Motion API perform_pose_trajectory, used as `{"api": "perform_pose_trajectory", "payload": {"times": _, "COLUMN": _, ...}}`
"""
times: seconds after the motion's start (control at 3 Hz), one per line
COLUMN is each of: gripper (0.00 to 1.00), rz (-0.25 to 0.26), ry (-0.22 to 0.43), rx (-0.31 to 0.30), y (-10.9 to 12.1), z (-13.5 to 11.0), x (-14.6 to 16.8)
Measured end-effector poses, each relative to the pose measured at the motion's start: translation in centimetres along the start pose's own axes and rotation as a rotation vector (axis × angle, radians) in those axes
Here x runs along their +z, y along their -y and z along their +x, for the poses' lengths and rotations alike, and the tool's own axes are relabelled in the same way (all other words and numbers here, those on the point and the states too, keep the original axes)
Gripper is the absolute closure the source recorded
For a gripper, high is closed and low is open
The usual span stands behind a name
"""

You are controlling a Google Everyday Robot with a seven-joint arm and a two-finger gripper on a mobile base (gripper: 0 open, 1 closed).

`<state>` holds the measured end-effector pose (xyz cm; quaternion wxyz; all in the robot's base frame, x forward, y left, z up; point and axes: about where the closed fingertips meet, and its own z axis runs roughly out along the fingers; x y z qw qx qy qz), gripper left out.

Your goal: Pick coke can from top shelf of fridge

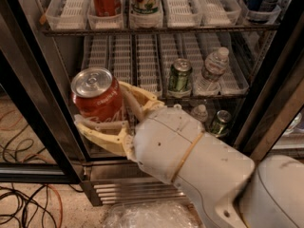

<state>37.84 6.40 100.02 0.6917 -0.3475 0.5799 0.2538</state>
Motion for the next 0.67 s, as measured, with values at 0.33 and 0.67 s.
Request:
{"api": "perform_pose_trajectory", "payload": {"times": 0.33, "gripper": 1.00, "rz": 0.047, "ry": -0.012, "rx": -0.007, "y": 1.05, "z": 0.11, "x": -1.22}}
{"api": "perform_pose_trajectory", "payload": {"times": 0.67, "gripper": 1.00, "rz": 0.047, "ry": -0.012, "rx": -0.007, "y": 1.05, "z": 0.11, "x": -1.22}}
